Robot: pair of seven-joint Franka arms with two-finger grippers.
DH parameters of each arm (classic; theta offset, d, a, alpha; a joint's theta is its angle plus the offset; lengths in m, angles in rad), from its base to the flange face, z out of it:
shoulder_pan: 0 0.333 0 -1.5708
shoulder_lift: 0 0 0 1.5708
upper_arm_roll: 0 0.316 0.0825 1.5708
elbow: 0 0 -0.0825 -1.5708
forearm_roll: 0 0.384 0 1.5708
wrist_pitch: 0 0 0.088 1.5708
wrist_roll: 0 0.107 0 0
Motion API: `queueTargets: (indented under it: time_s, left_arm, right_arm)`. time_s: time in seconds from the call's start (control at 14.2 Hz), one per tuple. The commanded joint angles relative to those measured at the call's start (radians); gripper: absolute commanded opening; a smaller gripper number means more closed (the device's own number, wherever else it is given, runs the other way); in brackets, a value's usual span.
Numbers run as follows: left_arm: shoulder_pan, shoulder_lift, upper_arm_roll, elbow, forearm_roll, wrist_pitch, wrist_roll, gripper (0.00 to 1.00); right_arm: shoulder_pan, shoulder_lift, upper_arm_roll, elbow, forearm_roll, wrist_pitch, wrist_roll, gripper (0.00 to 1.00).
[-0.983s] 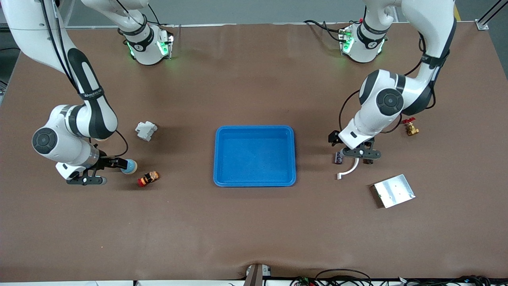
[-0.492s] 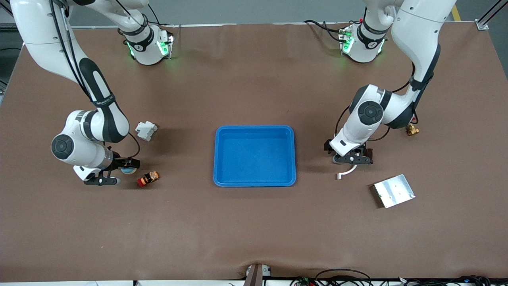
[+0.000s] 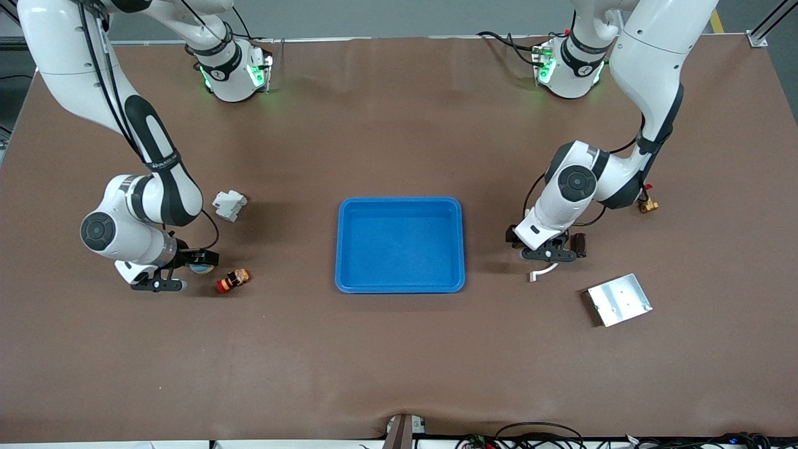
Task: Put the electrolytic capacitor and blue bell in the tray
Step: 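Grasp the capacitor with the left gripper while the right gripper grasps the bell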
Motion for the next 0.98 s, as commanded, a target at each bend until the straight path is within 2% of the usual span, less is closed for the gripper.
queueTargets:
  time_s: [0.0,0.28,0.42,0.63,0.7,0.77,0.91]
  left_arm:
    - [0.006,0.006,0.001,0.013,0.028,0.008,-0.020,0.00]
    - [0.006,0.001,-0.001,0.045,0.031,-0.004,-0.038,0.00]
    - [-0.002,-0.011,-0.005,0.074,0.028,-0.034,-0.159,0.00]
    - [-0.041,-0.019,-0.023,0.158,0.028,-0.137,-0.418,0.00]
    - [-0.070,-0.023,-0.022,0.197,0.030,-0.227,-0.482,0.00]
    - [-0.087,-0.025,-0.024,0.240,0.028,-0.313,-0.530,0.00]
    - [-0.097,-0.022,-0.027,0.306,0.016,-0.358,-0.656,0.00]
  right_arm:
    - [-0.005,0.009,0.004,-0.003,0.012,0.015,-0.012,1.00]
    - [-0.006,0.012,0.004,-0.001,0.012,0.019,-0.012,1.00]
    - [-0.011,0.012,0.006,-0.001,0.014,0.019,-0.012,0.99]
    - [-0.008,0.011,0.004,0.005,0.014,0.002,-0.007,0.70]
    - [-0.008,0.008,0.004,0.007,0.014,0.001,-0.007,0.61]
    - [-0.008,0.003,0.006,0.008,0.014,-0.002,0.001,0.58]
    - [0.001,-0.014,0.006,0.040,0.019,-0.069,0.045,0.55]
